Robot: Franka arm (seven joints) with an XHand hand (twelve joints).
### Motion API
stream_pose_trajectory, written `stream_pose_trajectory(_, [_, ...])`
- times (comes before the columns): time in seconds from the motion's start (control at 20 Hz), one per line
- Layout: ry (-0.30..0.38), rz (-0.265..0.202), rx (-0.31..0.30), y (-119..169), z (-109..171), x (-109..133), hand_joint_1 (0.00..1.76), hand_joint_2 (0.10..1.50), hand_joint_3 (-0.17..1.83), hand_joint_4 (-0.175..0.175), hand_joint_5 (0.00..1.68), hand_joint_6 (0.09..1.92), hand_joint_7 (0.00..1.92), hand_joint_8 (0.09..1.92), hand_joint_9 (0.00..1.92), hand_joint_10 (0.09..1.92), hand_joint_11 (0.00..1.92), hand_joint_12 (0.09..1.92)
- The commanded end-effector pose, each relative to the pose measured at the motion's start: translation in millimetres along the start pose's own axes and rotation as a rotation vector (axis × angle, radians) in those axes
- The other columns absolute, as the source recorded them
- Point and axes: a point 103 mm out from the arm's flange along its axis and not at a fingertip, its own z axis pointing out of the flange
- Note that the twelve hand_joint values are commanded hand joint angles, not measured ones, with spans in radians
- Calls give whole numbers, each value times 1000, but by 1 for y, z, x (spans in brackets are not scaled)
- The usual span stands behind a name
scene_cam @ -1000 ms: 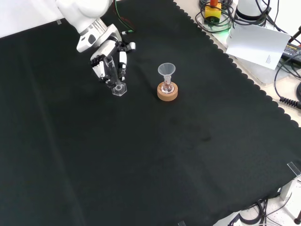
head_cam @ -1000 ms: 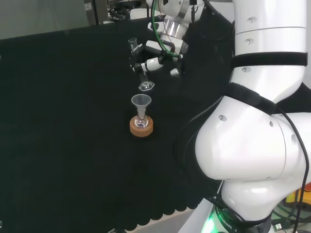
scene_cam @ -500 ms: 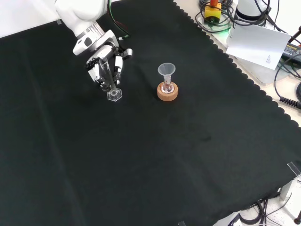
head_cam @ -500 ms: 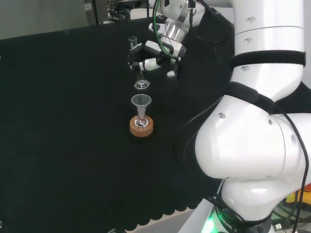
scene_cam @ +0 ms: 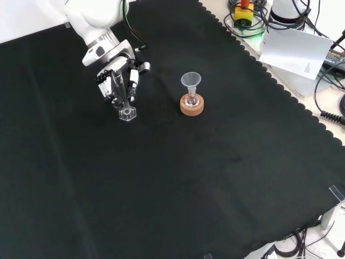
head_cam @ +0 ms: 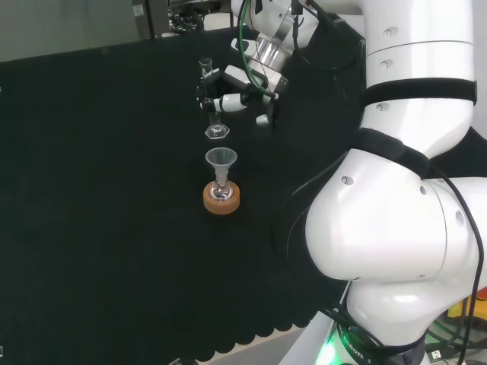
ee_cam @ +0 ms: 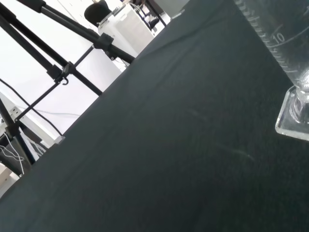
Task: Put the graduated cylinder back on the table.
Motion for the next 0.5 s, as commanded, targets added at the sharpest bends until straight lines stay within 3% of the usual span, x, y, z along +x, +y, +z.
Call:
stream_pose_trajectory(0.05, [18,-6,-27,0,10,-4,1118,1159,-20,-125,932,1098,1175,241,1353,87,1288,697])
stream_pose_trajectory(0.3, [36,-9,-30,2,15,-6,1112,1165,-15,-122,916,1121,1148,259,1339,87,1262,724])
stream_pose_trajectory(0.5, [47,-13,-18,1,19,-7,1100,1178,-2,-119,877,1173,1037,389,1306,87,1192,793])
